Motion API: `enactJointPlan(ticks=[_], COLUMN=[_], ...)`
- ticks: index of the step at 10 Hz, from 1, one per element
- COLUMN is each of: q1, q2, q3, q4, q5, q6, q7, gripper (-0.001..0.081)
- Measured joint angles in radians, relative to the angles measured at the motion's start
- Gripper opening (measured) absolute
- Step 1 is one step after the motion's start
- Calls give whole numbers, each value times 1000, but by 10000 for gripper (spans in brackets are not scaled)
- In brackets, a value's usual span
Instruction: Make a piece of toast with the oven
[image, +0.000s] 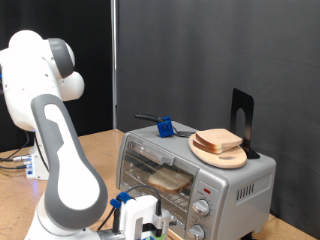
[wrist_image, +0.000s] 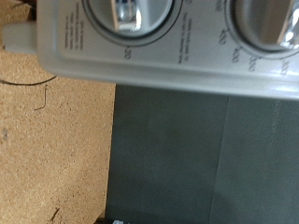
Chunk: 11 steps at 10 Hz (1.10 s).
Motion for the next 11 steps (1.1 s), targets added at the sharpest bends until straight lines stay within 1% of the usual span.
enactJointPlan(ticks=[2, 4, 8, 11], q1=[4, 8, 23, 29], q2=[37, 49, 50, 50], q3=[21, 42, 66, 82], q4=[34, 36, 10, -12], q5=[15, 21, 22, 43], q6=[-1, -3, 3, 36], q7=[0, 0, 0, -1], gripper=[680, 680, 680, 671])
